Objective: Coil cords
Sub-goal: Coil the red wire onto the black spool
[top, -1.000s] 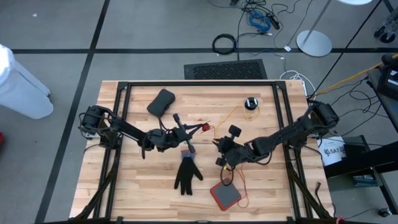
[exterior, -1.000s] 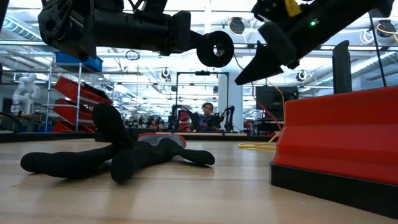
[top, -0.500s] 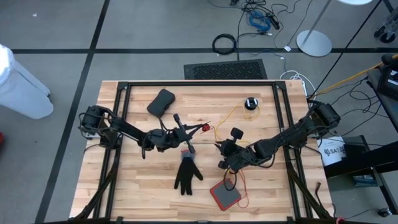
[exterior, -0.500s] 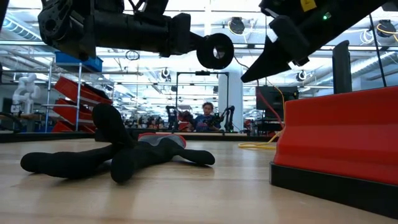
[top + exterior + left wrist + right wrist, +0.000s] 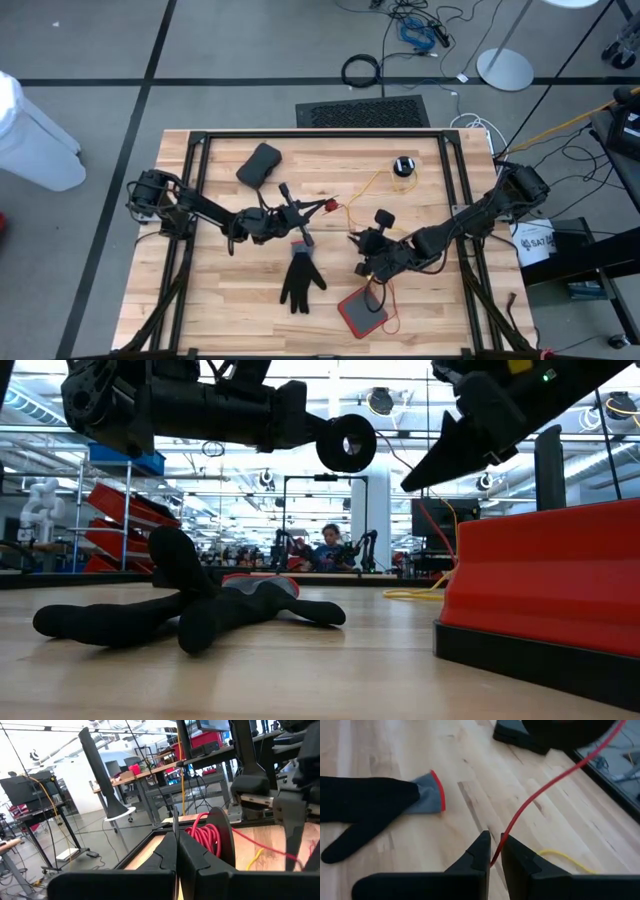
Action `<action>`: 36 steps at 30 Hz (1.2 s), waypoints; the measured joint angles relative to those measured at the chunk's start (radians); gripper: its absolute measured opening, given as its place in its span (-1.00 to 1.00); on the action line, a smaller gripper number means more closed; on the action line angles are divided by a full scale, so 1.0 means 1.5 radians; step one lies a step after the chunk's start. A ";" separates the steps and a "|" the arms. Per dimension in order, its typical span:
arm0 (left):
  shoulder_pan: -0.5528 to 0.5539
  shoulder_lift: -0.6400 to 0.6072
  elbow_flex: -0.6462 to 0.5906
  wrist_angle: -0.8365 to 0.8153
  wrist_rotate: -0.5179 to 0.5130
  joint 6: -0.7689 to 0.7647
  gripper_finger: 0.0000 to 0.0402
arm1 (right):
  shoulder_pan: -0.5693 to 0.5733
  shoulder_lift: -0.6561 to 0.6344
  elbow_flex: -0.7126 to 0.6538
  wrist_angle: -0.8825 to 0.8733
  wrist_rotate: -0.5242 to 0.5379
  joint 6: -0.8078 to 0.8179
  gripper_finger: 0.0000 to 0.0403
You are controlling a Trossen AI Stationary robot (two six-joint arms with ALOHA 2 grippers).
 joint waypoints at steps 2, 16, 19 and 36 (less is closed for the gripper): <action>0.000 0.000 0.000 0.001 0.007 -0.009 -1.00 | 0.000 0.000 0.000 -0.020 0.005 0.026 -0.85; 0.001 0.000 0.000 0.005 0.064 -0.061 -1.00 | -0.049 0.000 0.000 -0.010 0.053 -0.004 -1.00; 0.003 0.000 0.000 0.021 0.079 -0.077 -1.00 | -0.066 0.000 0.000 -0.009 0.045 0.001 -1.00; 0.037 0.000 0.000 0.049 0.102 -0.088 -1.00 | -0.143 0.103 0.026 0.238 -0.106 -0.073 -1.00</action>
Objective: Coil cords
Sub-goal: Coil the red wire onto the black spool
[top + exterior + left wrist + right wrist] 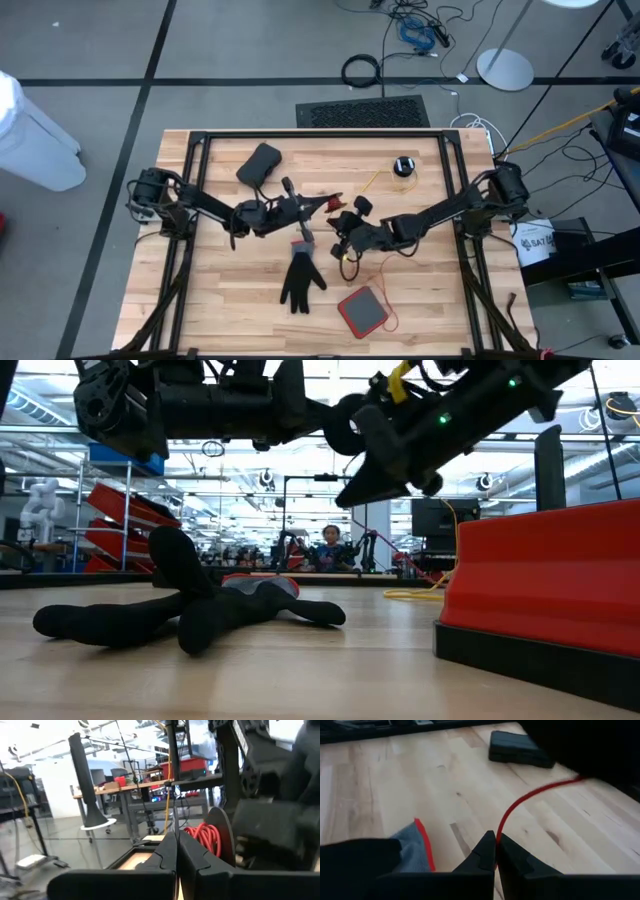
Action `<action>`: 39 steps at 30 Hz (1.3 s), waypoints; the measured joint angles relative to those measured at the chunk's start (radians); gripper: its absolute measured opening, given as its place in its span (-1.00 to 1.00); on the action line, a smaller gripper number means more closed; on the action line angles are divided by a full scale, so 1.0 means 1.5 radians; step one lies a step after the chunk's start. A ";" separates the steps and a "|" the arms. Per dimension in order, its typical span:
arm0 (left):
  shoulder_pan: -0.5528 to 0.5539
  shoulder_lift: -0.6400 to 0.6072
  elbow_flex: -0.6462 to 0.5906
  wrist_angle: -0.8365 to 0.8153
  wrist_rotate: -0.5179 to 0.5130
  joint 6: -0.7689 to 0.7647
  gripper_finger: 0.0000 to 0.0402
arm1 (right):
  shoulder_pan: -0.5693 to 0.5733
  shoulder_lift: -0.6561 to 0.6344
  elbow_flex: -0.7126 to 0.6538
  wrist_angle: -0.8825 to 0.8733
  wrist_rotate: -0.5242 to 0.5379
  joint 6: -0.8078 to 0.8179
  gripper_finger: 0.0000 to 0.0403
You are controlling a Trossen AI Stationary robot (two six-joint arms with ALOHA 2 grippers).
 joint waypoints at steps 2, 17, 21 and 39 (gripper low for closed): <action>-0.001 0.000 0.000 -0.010 -0.015 0.026 -1.00 | -0.002 0.006 0.013 0.002 -0.001 -0.002 -1.00; -0.002 0.000 0.000 -0.068 -0.054 0.110 -1.00 | 0.007 0.006 0.085 0.001 0.005 -0.023 -1.00; -0.003 0.000 0.000 -0.099 -0.054 0.127 -1.00 | 0.016 0.004 0.095 -0.021 0.003 -0.027 -1.00; -0.042 -0.003 0.002 -0.151 -0.059 0.163 -1.00 | 0.026 -0.134 0.102 -0.310 -0.008 0.041 -1.00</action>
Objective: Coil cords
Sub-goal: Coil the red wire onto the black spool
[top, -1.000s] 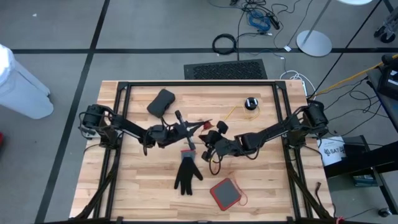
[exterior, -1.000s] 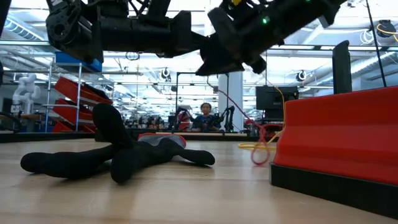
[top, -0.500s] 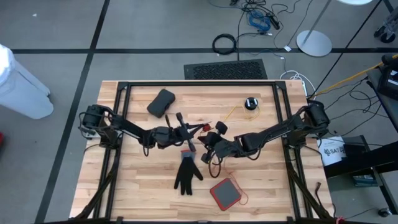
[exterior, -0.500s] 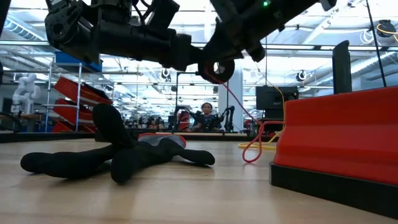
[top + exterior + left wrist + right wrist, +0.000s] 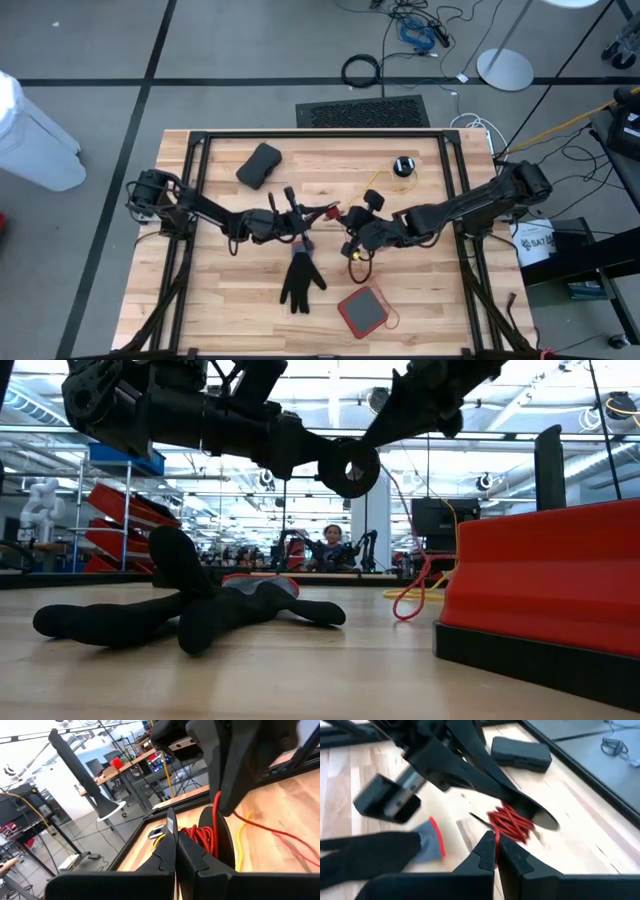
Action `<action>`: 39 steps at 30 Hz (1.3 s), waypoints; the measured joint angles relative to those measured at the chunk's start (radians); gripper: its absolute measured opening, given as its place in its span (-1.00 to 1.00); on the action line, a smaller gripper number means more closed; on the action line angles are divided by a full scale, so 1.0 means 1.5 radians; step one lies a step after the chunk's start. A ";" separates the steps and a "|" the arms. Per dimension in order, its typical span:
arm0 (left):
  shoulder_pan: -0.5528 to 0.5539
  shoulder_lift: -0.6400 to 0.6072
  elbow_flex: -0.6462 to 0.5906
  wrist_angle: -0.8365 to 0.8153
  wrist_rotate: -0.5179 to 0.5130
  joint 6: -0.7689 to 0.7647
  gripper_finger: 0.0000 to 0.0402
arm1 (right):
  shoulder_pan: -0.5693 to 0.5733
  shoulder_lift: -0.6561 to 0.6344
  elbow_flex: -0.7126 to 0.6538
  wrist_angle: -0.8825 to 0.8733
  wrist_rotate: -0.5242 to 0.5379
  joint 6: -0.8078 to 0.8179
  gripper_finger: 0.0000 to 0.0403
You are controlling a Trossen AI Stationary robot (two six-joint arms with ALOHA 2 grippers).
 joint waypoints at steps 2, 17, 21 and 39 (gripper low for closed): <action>-0.006 -0.004 0.000 -0.001 0.000 0.000 -1.00 | 0.003 -0.007 0.000 -0.023 0.000 0.006 -1.00; -0.057 -0.056 -0.003 -0.007 0.010 -0.001 -1.00 | 0.020 -0.013 0.000 -0.097 -0.002 -0.019 -0.92; -0.061 -0.074 -0.003 -0.009 0.028 -0.006 -1.00 | 0.020 -0.014 0.000 -0.122 -0.002 -0.020 -0.88; -0.064 -0.088 -0.002 -0.006 0.034 -0.008 -1.00 | 0.056 -0.013 0.000 -0.131 -0.046 -0.009 -0.88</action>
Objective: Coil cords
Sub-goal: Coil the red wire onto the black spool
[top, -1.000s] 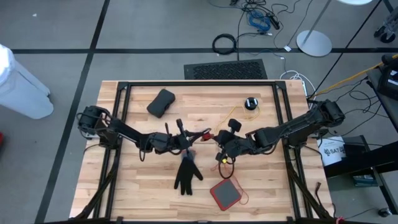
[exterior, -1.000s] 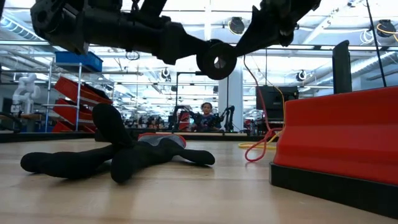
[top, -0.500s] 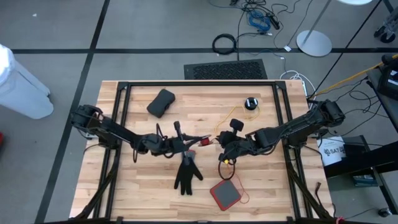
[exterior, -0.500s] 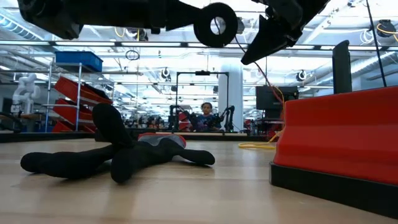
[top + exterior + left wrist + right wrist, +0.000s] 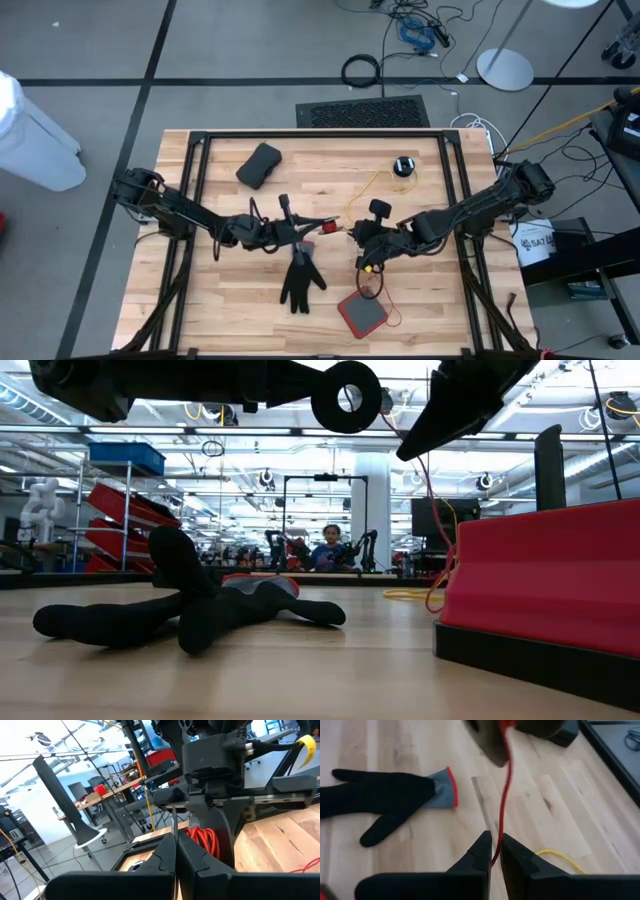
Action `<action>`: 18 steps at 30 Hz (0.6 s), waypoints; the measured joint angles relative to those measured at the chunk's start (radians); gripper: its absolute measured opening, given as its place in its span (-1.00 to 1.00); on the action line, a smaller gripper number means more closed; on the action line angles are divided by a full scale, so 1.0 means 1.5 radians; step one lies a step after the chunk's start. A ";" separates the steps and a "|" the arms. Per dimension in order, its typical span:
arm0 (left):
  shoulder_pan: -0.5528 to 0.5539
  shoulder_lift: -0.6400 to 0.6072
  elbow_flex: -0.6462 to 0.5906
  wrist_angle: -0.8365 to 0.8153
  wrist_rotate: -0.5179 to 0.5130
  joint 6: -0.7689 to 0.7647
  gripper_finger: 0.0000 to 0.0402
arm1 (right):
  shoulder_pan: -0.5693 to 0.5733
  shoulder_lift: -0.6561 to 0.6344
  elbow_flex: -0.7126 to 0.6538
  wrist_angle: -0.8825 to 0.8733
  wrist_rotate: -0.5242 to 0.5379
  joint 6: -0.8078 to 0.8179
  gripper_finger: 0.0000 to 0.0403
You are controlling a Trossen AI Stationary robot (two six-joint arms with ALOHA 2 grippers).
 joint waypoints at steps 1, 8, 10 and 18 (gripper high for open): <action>0.000 0.000 0.000 0.000 0.000 0.000 -1.00 | 0.003 0.000 0.000 -0.001 -0.002 0.001 -0.88; 0.000 0.000 0.000 0.000 0.000 0.000 -1.00 | 0.009 0.000 0.000 -0.011 -0.023 0.014 -0.86; 0.000 0.000 0.000 0.000 0.000 -0.001 -1.00 | 0.009 0.007 0.000 -0.014 -0.033 0.018 -0.82; 0.000 0.000 0.001 -0.002 -0.001 -0.001 -1.00 | 0.015 0.032 -0.001 -0.030 -0.026 0.041 -0.67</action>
